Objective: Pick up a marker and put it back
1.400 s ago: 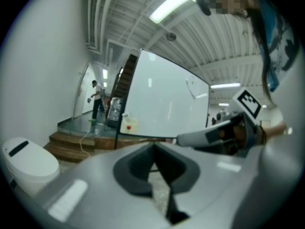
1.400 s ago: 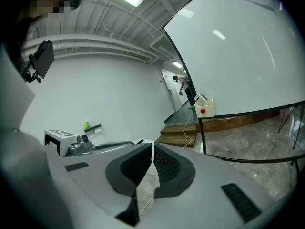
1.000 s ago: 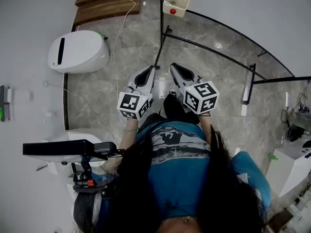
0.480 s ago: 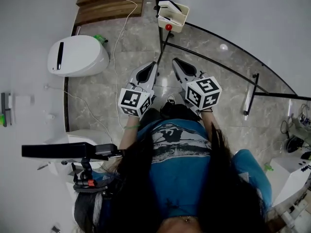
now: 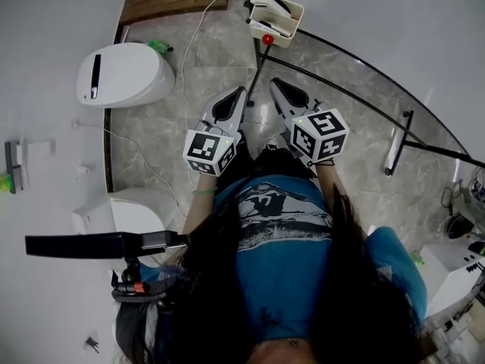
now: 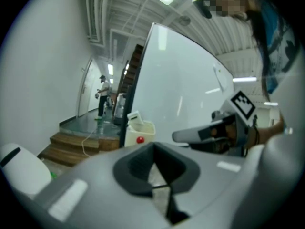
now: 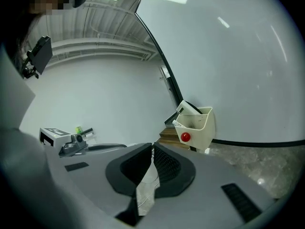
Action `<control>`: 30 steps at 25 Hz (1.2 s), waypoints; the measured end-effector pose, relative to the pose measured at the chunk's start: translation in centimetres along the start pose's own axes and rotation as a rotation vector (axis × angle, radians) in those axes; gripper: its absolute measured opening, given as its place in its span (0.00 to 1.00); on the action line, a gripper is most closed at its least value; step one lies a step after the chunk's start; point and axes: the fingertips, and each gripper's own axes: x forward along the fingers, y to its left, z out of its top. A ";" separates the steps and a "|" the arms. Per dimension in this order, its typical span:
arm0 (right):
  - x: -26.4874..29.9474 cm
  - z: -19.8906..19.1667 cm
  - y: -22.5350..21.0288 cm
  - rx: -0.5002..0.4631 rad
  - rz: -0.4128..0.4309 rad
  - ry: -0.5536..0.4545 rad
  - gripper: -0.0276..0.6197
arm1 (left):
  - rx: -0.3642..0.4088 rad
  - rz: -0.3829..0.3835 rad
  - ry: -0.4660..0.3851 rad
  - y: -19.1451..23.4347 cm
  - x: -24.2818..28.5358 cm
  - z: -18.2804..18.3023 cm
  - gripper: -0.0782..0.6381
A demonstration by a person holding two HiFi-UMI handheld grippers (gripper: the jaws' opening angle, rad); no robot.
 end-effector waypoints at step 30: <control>17.5 5.5 -7.7 -0.239 -0.312 0.204 0.30 | 0.011 -0.309 0.040 16.2 12.3 4.3 0.11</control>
